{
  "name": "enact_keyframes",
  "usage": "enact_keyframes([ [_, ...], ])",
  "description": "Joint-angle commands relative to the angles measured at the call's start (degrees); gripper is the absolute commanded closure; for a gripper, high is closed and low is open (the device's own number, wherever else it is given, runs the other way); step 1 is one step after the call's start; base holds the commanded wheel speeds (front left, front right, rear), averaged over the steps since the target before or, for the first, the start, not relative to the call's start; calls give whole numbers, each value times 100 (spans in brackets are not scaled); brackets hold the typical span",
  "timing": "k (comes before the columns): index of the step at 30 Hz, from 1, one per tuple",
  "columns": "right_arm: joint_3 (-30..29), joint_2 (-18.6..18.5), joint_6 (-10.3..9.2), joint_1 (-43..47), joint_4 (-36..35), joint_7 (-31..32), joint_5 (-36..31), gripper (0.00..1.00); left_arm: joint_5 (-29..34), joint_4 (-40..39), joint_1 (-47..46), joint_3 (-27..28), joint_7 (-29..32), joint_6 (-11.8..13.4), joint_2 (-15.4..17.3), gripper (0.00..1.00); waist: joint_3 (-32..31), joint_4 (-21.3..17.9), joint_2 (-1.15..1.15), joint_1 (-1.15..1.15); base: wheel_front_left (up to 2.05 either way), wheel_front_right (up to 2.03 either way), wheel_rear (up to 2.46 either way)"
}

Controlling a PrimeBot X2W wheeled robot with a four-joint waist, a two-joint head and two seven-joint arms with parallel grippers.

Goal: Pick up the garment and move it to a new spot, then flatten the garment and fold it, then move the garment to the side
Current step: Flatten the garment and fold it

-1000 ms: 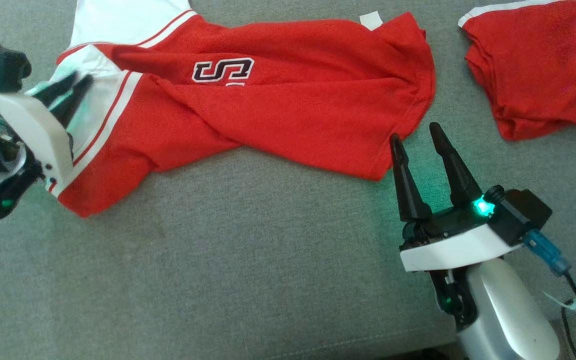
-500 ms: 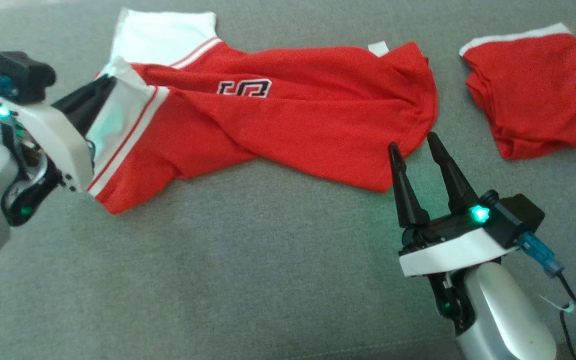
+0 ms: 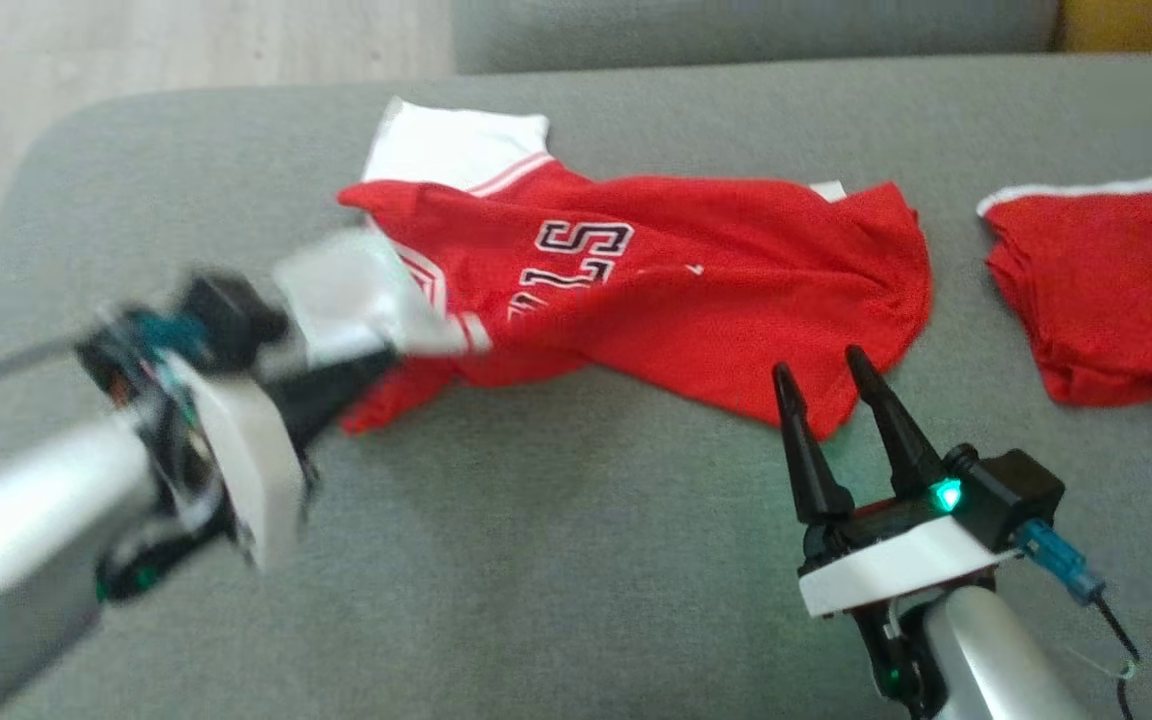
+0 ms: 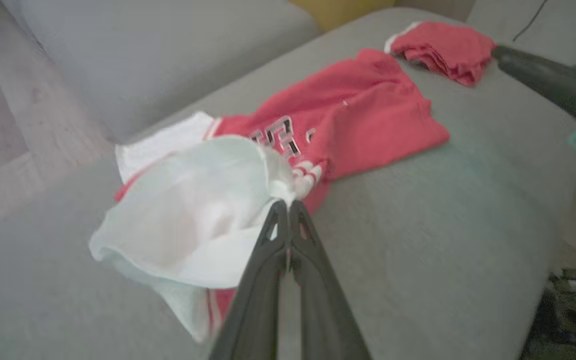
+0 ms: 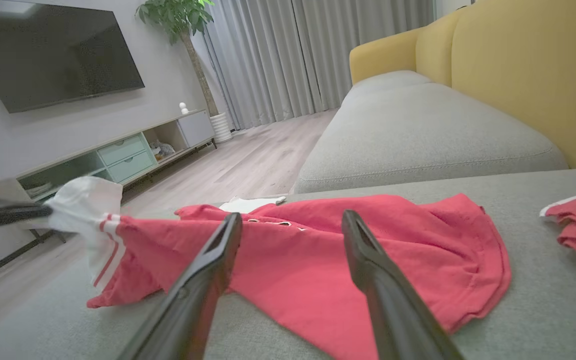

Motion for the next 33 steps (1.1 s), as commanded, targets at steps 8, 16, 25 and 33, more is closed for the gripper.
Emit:
enact_keyframes([
  [8,207,-7,37,52,-36,-61,53,0,160,-1369,997,258,1428,10,417,90,-366,323,0,1,0,0,0],
  [16,248,-7,37,52,11,-61,38,0,347,-1207,1411,537,739,531,140,0,-390,267,0,1,0,0,0],
  [25,-47,-7,37,21,-43,-61,-17,0,137,-485,1874,1931,-1806,1848,-493,0,-340,120,0,1,0,0,0],
  [33,-348,-7,37,76,1,-61,-156,0,429,-361,2862,3498,-2312,2339,-1324,0,-261,129,0,1,0,0,0],
])
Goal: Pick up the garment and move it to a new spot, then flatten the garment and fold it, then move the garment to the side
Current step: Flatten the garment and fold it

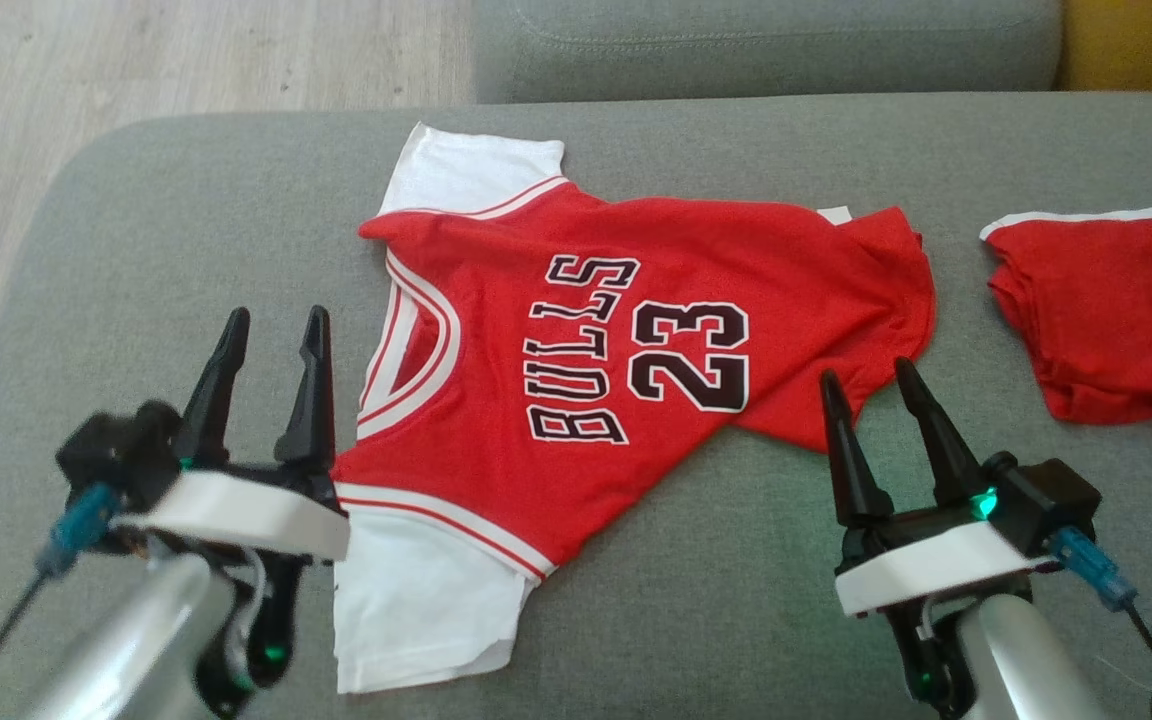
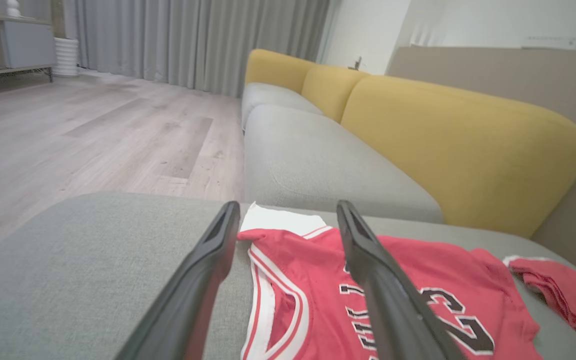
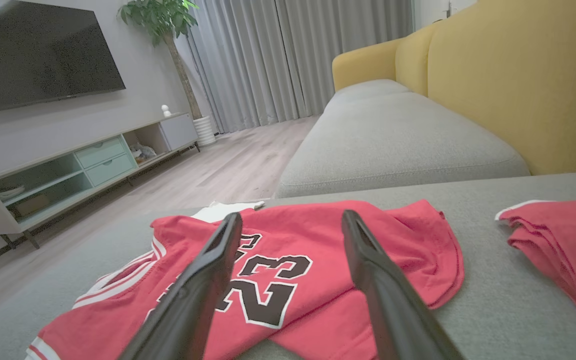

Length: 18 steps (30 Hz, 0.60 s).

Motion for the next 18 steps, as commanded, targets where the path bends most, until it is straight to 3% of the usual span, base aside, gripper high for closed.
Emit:
enact_keyframes([
  [1,96,-9,37,-26,-146,-61,-47,0,169,-189,-85,402,-66,4,44,0,26,13,0,0,0,0,0],
  [5,-198,-9,37,-30,78,-42,-93,0,850,-253,634,1185,-68,-304,-647,0,112,94,0,0,0,0,0],
  [12,-837,-9,37,-420,1018,576,32,0,1604,70,768,1509,-69,-930,-1143,0,262,277,0,0,0,0,0],
  [18,-794,-9,37,-992,1896,831,522,0,1845,333,791,1778,-69,-1283,-1452,0,405,402,0,0,0,0,0],
])
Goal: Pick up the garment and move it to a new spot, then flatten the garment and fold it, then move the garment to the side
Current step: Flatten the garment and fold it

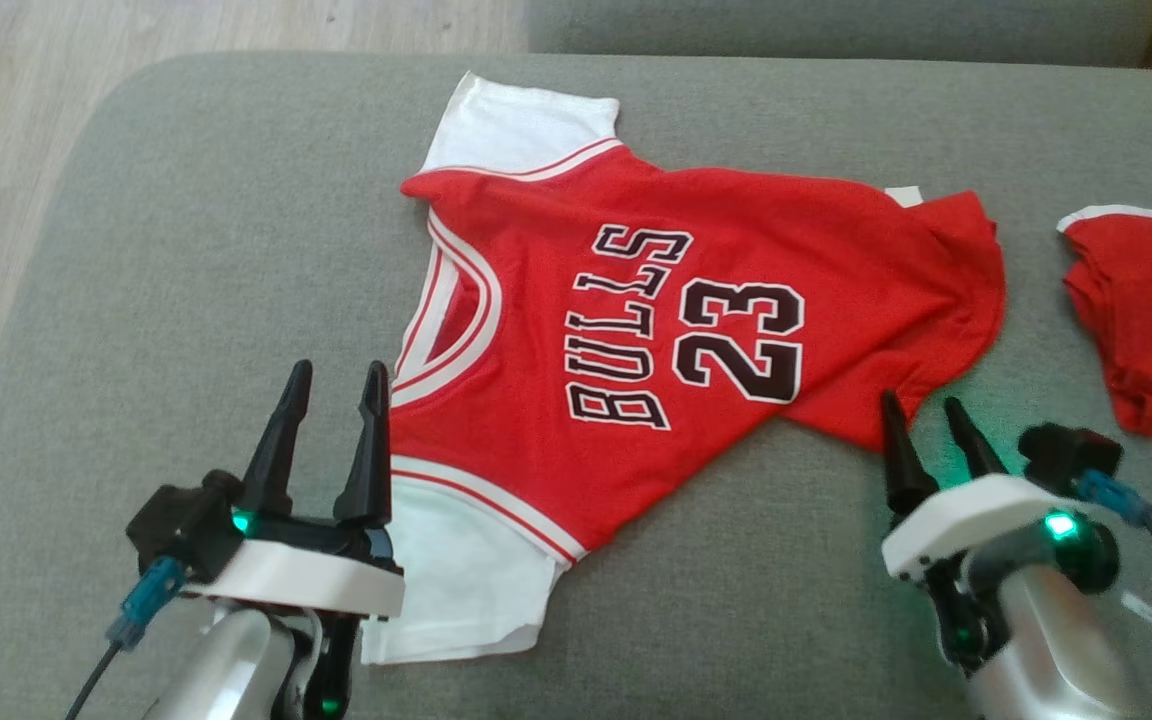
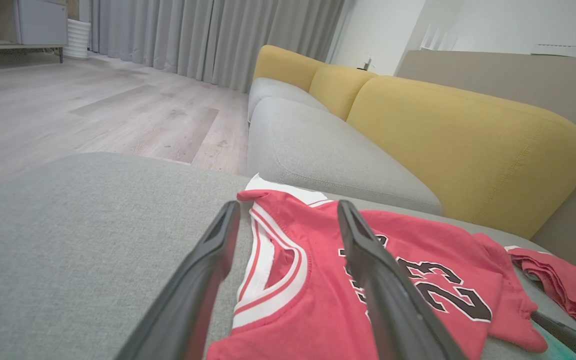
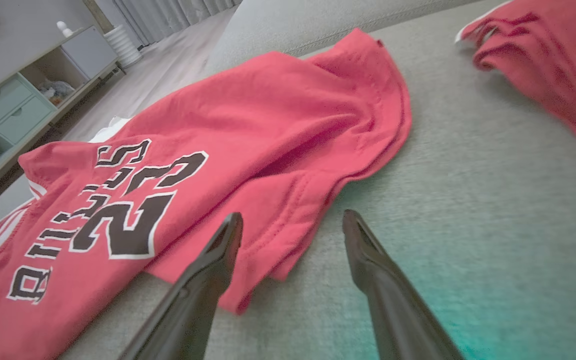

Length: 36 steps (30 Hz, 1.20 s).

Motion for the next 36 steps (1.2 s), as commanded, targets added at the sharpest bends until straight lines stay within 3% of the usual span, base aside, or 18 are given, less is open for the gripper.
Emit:
enact_keyframes([
  [1,242,-14,37,-315,109,43,214,0,100,-79,-239,326,-55,-87,-18,0,49,54,0,0,0,0,0],
  [8,585,-14,37,-814,1257,145,516,0,278,76,-282,669,-55,-351,-194,0,106,132,0,0,0,0,0],
  [9,660,-14,37,-882,1379,144,505,71,308,90,-284,707,-55,-377,-211,0,111,128,0,0,0,0,0],
  [10,718,-14,37,-949,1471,83,440,100,338,103,-281,744,-55,-398,-228,0,111,118,0,0,0,0,0],
  [15,599,-14,37,-1153,1788,-298,53,100,432,178,-197,916,-55,-488,-325,0,32,-20,0,0,0,0,0],
  [23,-370,-18,37,-974,1514,-493,-1215,100,528,233,-55,1127,-55,-586,-448,0,-222,-337,0,0,0,0,0],
  [26,-810,-25,37,-673,939,-201,-1710,100,563,213,24,1184,-55,-621,-511,0,-307,-471,0,0,0,0,0],
  [29,-1269,-22,37,-157,-127,546,-2038,100,624,208,83,1227,-55,-660,-553,0,-342,-587,0,0,0,0,0],
  [36,-1178,-16,37,964,-2161,2074,-1896,100,690,232,80,1283,-56,-741,-670,0,-340,-643,0,0,0,0,0],
])
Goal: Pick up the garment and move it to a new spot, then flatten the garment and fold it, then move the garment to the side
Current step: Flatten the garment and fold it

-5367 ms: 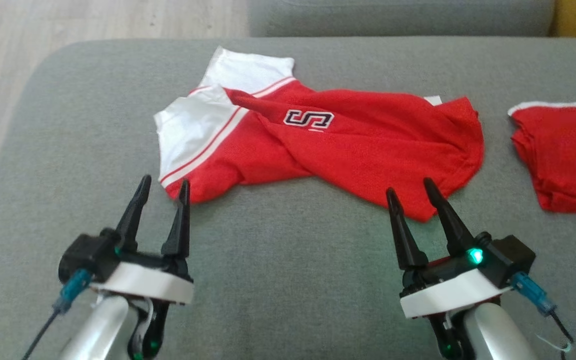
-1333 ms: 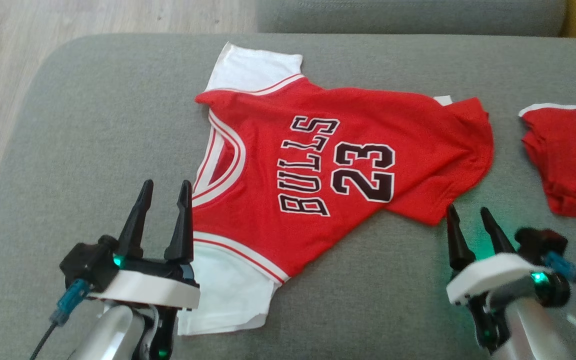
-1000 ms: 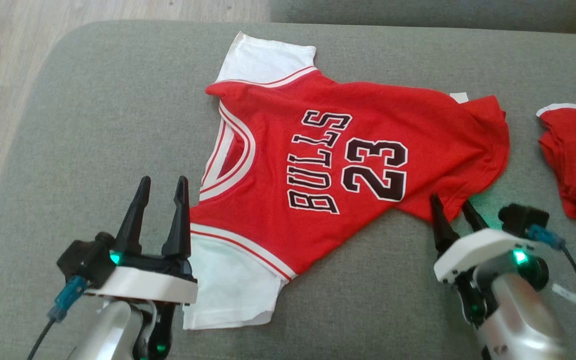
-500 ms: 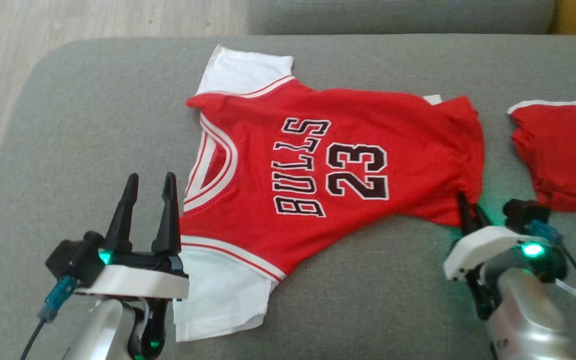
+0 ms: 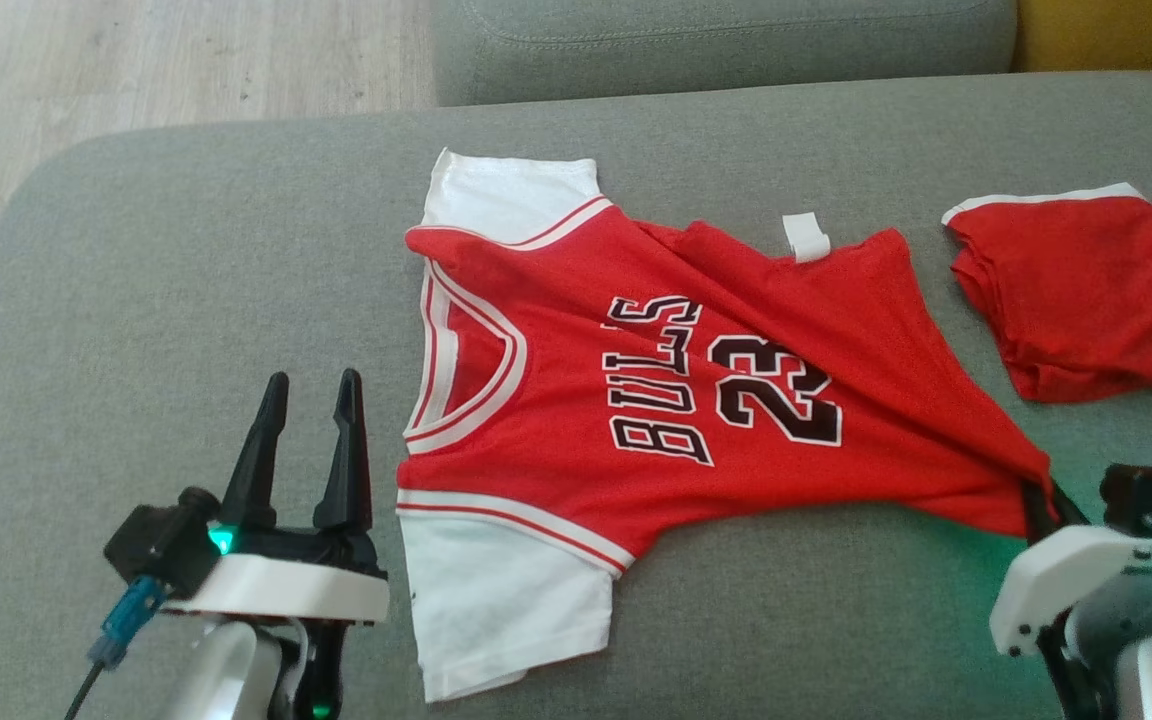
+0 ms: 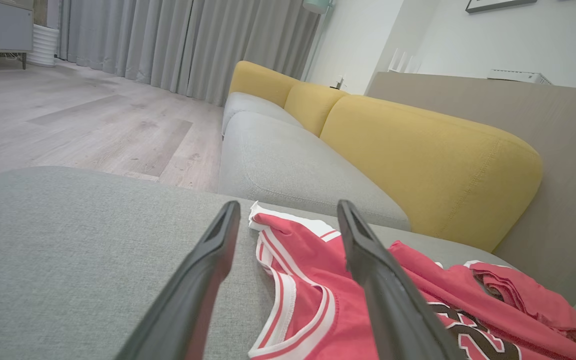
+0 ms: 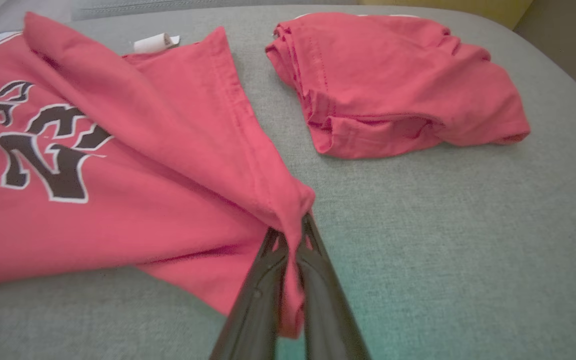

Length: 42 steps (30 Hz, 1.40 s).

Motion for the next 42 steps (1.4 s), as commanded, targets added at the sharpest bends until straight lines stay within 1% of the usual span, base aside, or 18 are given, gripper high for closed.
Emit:
enact_keyframes([
  [1,156,-36,37,-82,-421,64,39,73,71,-148,-178,241,-54,-21,13,0,2,-2,0,0,0,0,0],
  [2,176,-36,37,-23,-664,99,63,0,78,-139,-180,252,-54,-33,0,0,5,-2,0,0,0,0,0],
  [4,291,-36,37,13,-1089,19,69,0,96,-116,-188,268,-54,-57,-26,0,10,5,0,0,0,0,0],
  [5,350,-36,37,-19,-1263,-121,110,0,106,-107,-193,275,-54,-69,-38,0,14,7,0,0,0,0,0],
  [7,542,-36,37,-128,-1507,-536,232,0,125,-90,-206,283,-54,-93,-58,0,21,13,0,0,0,0,0],
  [10,944,-35,37,-231,-1650,-1238,510,0,157,-61,-231,280,-54,-127,-74,0,23,28,0,0,0,0,0],
  [14,1455,-35,37,-190,-1554,-1941,793,0,204,-35,-288,246,-54,-169,-68,0,73,30,0,0,0,0,0],
  [18,1700,-35,37,-181,-1399,-2308,872,0,278,-11,-446,135,-24,-208,32,0,175,-38,0,0,0,0,0],
  [22,1719,-35,37,-283,-1297,-2492,944,0,308,-33,-835,-9,175,-264,235,0,345,-195,0,0,0,0,0],
  [25,1714,-35,37,-400,-1260,-2582,1000,0,343,-114,-1449,-321,565,-313,518,0,522,-361,0,0,0,0,0],
  [26,1720,-35,37,-445,-1247,-2608,1015,0,326,-109,-1713,-454,779,-323,634,0,583,-417,0,0,0,0,0],
  [28,1762,-35,37,-546,-1224,-2662,1068,0,171,-139,-2338,-902,1305,-332,915,0,734,-550,0,0,0,0,0],
  [29,1762,-35,37,-546,-1224,-2662,1068,0,171,-139,-2338,-902,1305,-332,915,0,734,-550,0,0,0,0,0],
  [32,1906,-35,37,-699,-1188,-2752,1176,0,-282,-103,-3371,-1521,2046,-335,1369,0,996,-795,0,0,0,0,0],
  [36,2110,-35,37,-834,-1112,-2866,1356,0,-902,138,-4535,-2579,3111,-336,1971,0,1308,-1128,0,0,0,0,0],
  [38,2202,-35,37,-886,-1067,-2911,1439,0,-1163,228,-4994,-3139,3504,-336,2237,0,1447,-1297,0,0,0,0,0],
  [40,2277,-35,37,-937,-1029,-2945,1502,0,-1265,296,-5391,-3758,3765,-336,2494,0,1588,-1453,0,0,0,0,0],
  [42,2350,-35,37,-990,-999,-2968,1567,0,-1414,448,-5681,-4210,3881,-336,2662,0,1721,-1611,0,0,0,0,0],
])
